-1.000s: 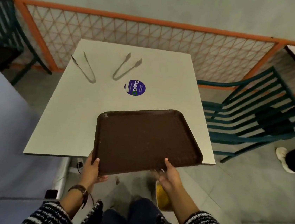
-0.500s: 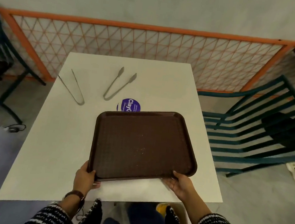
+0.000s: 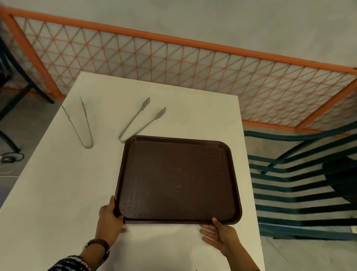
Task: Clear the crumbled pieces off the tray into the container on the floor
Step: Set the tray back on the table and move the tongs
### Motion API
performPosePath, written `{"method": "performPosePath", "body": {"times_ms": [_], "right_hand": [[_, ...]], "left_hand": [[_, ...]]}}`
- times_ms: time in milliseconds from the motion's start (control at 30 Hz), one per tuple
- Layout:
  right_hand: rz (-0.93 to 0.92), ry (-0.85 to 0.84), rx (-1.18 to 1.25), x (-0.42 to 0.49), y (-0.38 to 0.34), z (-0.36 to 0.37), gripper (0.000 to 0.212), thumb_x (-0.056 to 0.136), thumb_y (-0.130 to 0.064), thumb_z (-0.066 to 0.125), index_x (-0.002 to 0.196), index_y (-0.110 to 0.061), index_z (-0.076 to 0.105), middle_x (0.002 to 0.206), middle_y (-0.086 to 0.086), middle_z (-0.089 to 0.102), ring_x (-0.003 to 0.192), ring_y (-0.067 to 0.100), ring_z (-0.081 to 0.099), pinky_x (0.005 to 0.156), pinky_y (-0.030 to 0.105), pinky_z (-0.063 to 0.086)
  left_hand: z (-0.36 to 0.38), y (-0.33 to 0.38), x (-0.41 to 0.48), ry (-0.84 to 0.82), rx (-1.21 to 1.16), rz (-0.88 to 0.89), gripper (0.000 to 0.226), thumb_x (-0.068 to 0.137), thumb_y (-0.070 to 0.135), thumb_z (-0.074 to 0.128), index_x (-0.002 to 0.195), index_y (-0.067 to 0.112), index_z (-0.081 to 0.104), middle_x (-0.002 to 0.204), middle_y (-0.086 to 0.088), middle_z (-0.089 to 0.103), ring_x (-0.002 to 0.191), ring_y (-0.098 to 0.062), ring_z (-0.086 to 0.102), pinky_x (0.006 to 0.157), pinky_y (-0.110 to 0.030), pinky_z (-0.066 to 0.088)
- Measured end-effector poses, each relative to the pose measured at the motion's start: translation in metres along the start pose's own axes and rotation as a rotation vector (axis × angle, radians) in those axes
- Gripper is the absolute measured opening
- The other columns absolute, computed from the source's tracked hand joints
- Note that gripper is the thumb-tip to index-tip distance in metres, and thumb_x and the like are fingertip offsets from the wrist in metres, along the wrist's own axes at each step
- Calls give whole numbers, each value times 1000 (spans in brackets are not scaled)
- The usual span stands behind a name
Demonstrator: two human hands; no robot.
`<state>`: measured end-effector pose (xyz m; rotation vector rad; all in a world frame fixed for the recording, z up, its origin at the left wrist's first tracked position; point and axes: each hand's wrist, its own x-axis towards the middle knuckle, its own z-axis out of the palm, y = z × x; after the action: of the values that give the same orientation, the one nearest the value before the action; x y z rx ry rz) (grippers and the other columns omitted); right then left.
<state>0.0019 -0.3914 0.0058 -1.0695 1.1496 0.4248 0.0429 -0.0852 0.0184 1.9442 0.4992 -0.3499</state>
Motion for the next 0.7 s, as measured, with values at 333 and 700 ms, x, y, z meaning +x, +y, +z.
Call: {"method": "performPosePath", "body": {"times_ms": [333,700], "right_hand": [[-11,109,42,27,-47,22,19,100,-15,43,98,0,53,54,11,69,46,22,68,40,32,54],[-23,169,45,47,-87,36,20,99,-17,44,101,0,54,59,15,70,47,24,68,40,34,54]], "left_hand": [[18,19,75,-81,46,55,56,88,3,49,134,34,41,116,-11,44,86,-31,60,55,-36,59],[36,36,116,-79,70,16,68,89,-5,48,146,26,27,116,-7,35,87,-31,57,56,-28,55]]}}
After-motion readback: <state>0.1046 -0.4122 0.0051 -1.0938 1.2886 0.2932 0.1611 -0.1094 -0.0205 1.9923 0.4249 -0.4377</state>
